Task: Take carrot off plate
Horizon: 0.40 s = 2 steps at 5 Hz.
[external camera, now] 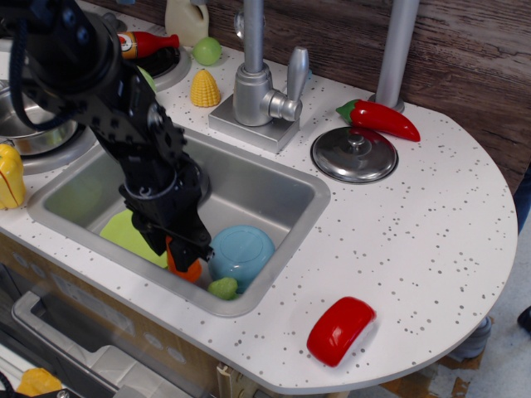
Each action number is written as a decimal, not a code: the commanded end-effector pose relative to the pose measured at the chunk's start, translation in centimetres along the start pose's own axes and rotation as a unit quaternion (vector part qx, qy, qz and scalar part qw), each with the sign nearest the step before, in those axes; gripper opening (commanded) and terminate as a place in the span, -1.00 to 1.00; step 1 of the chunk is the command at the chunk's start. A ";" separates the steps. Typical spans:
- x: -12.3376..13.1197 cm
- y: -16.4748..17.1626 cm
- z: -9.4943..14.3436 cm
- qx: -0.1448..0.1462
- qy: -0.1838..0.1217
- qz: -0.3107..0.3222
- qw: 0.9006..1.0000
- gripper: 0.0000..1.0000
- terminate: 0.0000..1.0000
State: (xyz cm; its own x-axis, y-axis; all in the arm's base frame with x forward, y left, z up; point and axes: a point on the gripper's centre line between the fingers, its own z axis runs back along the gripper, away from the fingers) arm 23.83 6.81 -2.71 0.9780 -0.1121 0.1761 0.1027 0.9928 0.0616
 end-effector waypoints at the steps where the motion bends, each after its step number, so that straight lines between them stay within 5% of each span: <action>1: 0.5 0.2 0.3 0.001 0.009 0.011 1.000 -1.00 -1.00; 2: 0.5 0.3 0.3 -0.017 0.010 0.013 1.000 1.00 -1.00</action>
State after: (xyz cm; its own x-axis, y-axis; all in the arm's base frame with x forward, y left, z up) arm 23.70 6.64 -2.90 0.9891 -0.0724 0.1282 0.0715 0.9974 0.0116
